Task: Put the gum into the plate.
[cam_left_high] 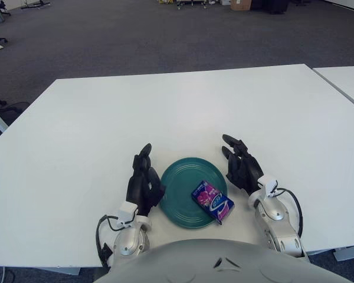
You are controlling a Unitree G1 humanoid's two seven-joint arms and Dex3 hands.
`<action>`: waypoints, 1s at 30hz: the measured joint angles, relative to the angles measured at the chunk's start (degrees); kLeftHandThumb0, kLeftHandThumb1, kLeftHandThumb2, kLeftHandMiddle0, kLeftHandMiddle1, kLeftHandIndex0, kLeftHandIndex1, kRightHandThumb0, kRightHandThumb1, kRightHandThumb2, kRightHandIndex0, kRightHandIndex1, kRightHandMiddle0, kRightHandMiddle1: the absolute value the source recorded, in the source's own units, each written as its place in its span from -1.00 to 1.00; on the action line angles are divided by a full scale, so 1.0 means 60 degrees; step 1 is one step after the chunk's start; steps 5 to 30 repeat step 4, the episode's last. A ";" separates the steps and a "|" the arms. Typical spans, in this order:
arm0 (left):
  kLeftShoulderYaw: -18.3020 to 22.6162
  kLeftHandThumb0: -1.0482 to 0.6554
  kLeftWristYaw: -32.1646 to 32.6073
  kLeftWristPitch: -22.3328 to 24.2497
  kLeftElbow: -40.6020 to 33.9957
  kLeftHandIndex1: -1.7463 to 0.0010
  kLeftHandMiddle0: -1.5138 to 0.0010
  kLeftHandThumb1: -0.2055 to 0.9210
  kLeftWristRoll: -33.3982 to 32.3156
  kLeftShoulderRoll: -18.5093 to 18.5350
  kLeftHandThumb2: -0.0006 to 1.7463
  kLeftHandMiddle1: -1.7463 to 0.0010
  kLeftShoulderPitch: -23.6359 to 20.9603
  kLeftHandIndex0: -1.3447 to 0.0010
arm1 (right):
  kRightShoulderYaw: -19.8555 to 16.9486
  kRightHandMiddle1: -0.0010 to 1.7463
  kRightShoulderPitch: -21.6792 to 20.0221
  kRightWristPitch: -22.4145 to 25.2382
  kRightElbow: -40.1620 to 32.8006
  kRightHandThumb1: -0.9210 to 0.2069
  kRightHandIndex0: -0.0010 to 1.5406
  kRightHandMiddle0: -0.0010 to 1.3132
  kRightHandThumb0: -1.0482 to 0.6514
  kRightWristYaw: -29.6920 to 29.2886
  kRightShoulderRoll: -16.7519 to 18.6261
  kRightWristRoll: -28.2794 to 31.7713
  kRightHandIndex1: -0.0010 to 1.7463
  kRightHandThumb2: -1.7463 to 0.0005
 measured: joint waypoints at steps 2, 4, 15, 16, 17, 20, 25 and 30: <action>-0.0030 -0.90 0.0002 0.0141 -0.0099 0.33 0.76 1.00 0.0003 -0.0012 0.08 0.99 0.0032 1.00 | -0.0010 -0.38 0.0004 0.0002 -0.0004 -1.00 -0.71 -1.00 -0.53 0.0002 0.0000 0.0001 -0.99 -0.11; -0.0039 -0.90 0.0004 0.0273 -0.0187 0.32 0.76 1.00 0.0004 -0.0016 0.09 0.99 0.0051 1.00 | -0.0019 -0.38 0.0004 0.0019 -0.0014 -1.00 -0.70 -1.00 -0.54 0.0003 -0.0002 0.0000 -0.99 -0.11; -0.0039 -0.90 0.0004 0.0273 -0.0187 0.32 0.76 1.00 0.0004 -0.0016 0.09 0.99 0.0051 1.00 | -0.0019 -0.38 0.0004 0.0019 -0.0014 -1.00 -0.70 -1.00 -0.54 0.0003 -0.0002 0.0000 -0.99 -0.11; -0.0039 -0.90 0.0004 0.0273 -0.0187 0.32 0.76 1.00 0.0004 -0.0016 0.09 0.99 0.0051 1.00 | -0.0019 -0.38 0.0004 0.0019 -0.0014 -1.00 -0.70 -1.00 -0.54 0.0003 -0.0002 0.0000 -0.99 -0.11; -0.0039 -0.90 0.0004 0.0273 -0.0187 0.32 0.76 1.00 0.0004 -0.0016 0.09 0.99 0.0051 1.00 | -0.0019 -0.38 0.0004 0.0019 -0.0014 -1.00 -0.70 -1.00 -0.54 0.0003 -0.0002 0.0000 -0.99 -0.11; -0.0039 -0.90 0.0004 0.0273 -0.0187 0.32 0.76 1.00 0.0004 -0.0016 0.09 0.99 0.0051 1.00 | -0.0019 -0.38 0.0004 0.0019 -0.0014 -1.00 -0.70 -1.00 -0.54 0.0003 -0.0002 0.0000 -0.99 -0.11; -0.0039 -0.90 0.0004 0.0273 -0.0187 0.32 0.76 1.00 0.0004 -0.0016 0.09 0.99 0.0051 1.00 | -0.0019 -0.38 0.0004 0.0019 -0.0014 -1.00 -0.70 -1.00 -0.54 0.0003 -0.0002 0.0000 -0.99 -0.11; -0.0039 -0.90 0.0004 0.0273 -0.0187 0.32 0.76 1.00 0.0004 -0.0016 0.09 0.99 0.0051 1.00 | -0.0019 -0.38 0.0004 0.0019 -0.0014 -1.00 -0.70 -1.00 -0.54 0.0003 -0.0002 0.0000 -0.99 -0.11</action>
